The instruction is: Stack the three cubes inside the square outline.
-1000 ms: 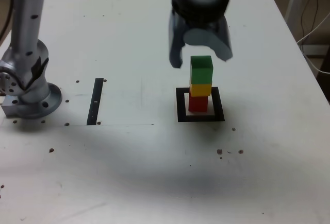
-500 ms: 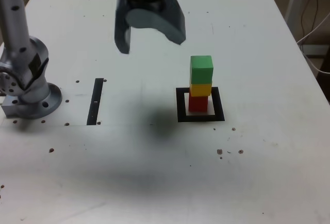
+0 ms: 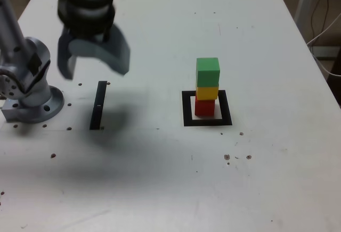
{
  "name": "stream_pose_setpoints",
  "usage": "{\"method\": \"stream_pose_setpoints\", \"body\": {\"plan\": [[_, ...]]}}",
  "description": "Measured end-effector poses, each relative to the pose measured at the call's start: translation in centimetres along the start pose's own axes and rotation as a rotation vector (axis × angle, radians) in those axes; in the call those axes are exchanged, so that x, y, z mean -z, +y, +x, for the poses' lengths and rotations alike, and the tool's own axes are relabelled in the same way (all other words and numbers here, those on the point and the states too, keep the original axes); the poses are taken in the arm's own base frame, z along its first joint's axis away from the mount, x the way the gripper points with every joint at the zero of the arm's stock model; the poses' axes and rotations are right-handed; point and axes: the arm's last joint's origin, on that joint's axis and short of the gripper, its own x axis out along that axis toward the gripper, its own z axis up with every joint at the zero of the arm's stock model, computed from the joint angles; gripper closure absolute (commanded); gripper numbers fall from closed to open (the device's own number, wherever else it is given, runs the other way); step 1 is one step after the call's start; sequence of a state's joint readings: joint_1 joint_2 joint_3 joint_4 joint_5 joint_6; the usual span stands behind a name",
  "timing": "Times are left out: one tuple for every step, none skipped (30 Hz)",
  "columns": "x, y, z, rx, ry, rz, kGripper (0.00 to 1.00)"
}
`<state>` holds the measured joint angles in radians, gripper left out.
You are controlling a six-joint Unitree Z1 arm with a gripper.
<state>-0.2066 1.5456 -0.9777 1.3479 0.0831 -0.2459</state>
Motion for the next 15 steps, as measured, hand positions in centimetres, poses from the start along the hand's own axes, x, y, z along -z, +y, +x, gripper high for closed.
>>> {"method": "stream_pose_setpoints", "body": {"plan": [[0.1, -0.1, 0.3, 0.008, 0.003, 0.006, 0.00], [0.1, -0.2, 0.6, 0.018, -0.001, 0.013, 0.00], [0.0, -0.4, 0.9, 0.031, -0.009, 0.021, 0.00], [0.0, -0.5, 1.1, 0.040, -0.015, 0.026, 0.00], [-0.1, -0.7, 1.3, 0.048, -0.018, 0.031, 0.00], [0.0, -0.8, 1.6, 0.057, -0.019, 0.038, 0.00], [0.0, -0.9, 1.9, 0.063, -0.016, 0.044, 0.00], [0.0, -1.1, 2.2, 0.070, -0.018, 0.050, 0.00], [0.0, -1.2, 2.4, 0.076, -0.025, 0.054, 0.00], [-0.1, -1.4, 2.6, 0.081, -0.035, 0.061, 0.00], [-0.2, -1.5, 2.7, 0.085, -0.044, 0.069, 0.00], [-0.2, -1.6, 2.8, 0.088, -0.050, 0.079, 0.00], [-0.2, -1.7, 2.8, 0.090, -0.056, 0.090, 0.00], [-0.3, -1.8, 2.8, 0.093, -0.062, 0.102, 0.00], [-0.4, -1.9, 2.8, 0.095, -0.066, 0.112, 0.00]]}}
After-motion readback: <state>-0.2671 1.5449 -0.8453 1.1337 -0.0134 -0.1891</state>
